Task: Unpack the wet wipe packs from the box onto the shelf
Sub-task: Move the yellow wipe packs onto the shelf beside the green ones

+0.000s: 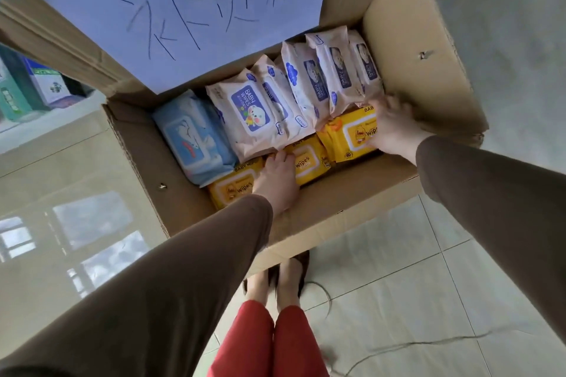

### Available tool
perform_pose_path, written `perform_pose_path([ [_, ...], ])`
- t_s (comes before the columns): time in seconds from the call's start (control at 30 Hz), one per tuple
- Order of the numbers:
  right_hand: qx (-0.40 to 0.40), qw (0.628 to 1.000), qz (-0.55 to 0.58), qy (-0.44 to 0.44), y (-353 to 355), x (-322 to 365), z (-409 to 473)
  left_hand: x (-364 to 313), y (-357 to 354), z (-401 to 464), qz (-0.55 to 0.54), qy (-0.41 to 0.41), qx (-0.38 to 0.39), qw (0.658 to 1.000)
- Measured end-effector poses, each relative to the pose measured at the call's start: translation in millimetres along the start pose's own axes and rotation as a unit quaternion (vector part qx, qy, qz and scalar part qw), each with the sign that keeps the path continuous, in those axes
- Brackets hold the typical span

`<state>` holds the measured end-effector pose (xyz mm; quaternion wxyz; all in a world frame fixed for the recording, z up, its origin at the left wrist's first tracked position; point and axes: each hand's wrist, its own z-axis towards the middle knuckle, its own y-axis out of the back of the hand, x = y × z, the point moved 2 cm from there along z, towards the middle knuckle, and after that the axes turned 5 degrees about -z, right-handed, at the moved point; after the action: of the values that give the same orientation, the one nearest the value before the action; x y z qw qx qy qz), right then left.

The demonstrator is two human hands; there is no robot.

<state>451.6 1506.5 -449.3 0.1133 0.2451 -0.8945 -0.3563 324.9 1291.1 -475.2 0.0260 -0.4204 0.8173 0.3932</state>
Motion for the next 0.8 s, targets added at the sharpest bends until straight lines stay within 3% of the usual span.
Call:
perform_pose_path([
  [0.3, 0.005, 1.0, 0.011, -0.001, -1.8, -12.5, 21.6, -10.9, -16.9, 14.7, 0.053, 0.043, -0.075, 0.995],
  [0.5, 0.045, 0.998, 0.003, 0.038, 7.9, -14.2, 12.0, -11.8, -6.8, 8.7, 0.109, 0.021, -0.091, 0.99],
  [0.63, 0.039, 0.995, -0.027, 0.091, 17.7, -11.5, -2.7, -16.5, -5.6, -6.3, 0.059, 0.035, -0.018, 0.997],
  [0.8, 0.025, 0.995, 0.002, 0.093, 30.9, -14.7, -39.5, -4.4, 20.3, -30.4, -0.021, 0.024, -0.038, 0.999],
])
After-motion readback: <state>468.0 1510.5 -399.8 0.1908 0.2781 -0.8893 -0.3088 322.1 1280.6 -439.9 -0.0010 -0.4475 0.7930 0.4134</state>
